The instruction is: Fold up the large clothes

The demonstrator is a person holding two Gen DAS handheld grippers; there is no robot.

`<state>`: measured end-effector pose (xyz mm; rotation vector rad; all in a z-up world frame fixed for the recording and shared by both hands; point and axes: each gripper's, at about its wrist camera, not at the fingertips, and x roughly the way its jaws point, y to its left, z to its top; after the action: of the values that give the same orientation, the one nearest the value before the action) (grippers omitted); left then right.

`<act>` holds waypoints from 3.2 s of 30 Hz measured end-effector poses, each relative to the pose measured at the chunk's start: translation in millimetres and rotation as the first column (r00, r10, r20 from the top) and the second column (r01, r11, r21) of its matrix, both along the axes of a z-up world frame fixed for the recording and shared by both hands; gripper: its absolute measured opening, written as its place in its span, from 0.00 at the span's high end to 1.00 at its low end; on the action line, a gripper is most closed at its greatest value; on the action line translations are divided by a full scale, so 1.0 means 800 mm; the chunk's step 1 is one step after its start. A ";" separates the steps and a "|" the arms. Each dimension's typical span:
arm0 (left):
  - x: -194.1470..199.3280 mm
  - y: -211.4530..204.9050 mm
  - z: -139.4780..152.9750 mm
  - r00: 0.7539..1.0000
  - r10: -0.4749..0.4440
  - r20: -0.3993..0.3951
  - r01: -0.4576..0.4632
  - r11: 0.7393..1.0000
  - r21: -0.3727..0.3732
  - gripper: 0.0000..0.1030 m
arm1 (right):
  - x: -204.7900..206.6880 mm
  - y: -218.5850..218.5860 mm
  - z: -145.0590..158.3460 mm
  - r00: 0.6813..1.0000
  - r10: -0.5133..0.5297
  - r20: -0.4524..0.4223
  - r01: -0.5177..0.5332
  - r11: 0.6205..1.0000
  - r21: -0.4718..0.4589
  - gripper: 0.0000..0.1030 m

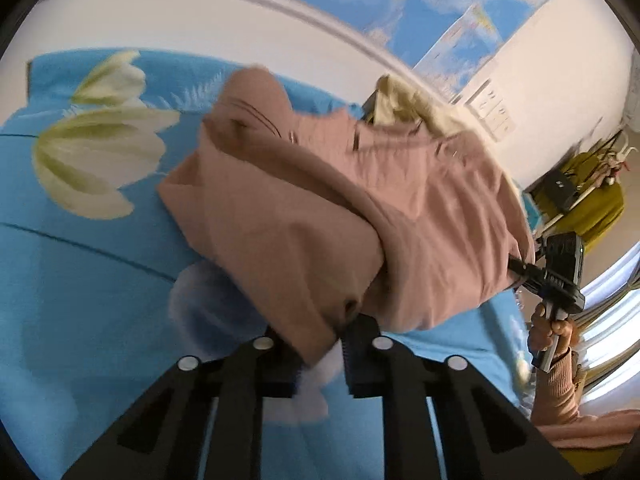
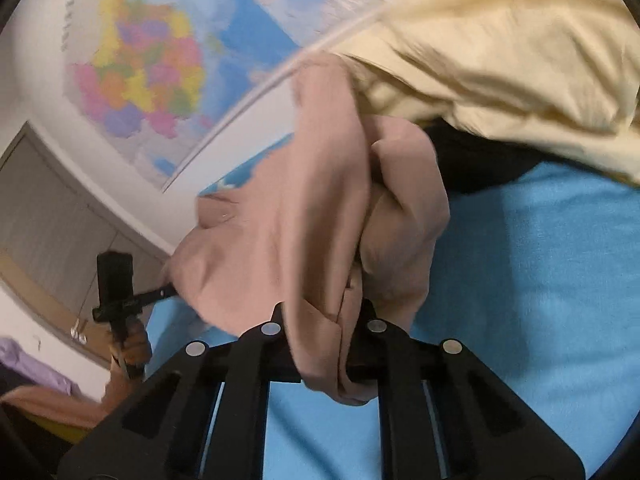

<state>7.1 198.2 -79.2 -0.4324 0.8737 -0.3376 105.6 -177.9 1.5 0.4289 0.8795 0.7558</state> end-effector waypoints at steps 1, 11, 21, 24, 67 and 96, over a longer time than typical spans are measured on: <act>-0.013 0.003 0.010 1.000 -0.005 0.005 0.005 1.000 0.004 0.90 | -0.013 -0.003 0.009 1.000 0.014 0.017 -0.014 1.000 -0.002 0.90; -0.091 0.010 0.001 0.997 0.034 -0.075 -0.020 0.986 0.167 0.47 | -0.090 -0.049 -0.031 0.984 -0.119 -0.136 0.090 0.975 -0.201 0.34; -0.063 -0.038 0.058 0.991 -0.056 0.120 0.025 0.969 0.246 0.15 | -0.071 -0.012 0.024 0.980 -0.123 0.154 0.172 0.918 -0.357 0.23; -0.024 -0.082 0.035 0.990 -0.139 0.038 0.119 0.938 0.327 0.17 | -0.044 0.039 0.010 0.987 -0.039 0.156 0.101 0.903 -0.417 0.26; 0.071 -0.047 -0.026 0.999 -0.016 -0.030 0.027 0.925 0.379 0.47 | -0.013 0.024 -0.006 0.980 -0.130 0.149 0.179 0.904 -0.389 0.17; -0.010 -0.042 0.004 0.996 0.073 0.046 -0.087 0.841 0.534 0.36 | -0.045 -0.055 -0.045 0.967 -0.251 0.043 0.251 0.910 -0.330 0.53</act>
<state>-0.8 164.4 -75.7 0.0596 0.8819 -0.0092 69.4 -221.8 -34.3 0.2331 0.9120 0.3588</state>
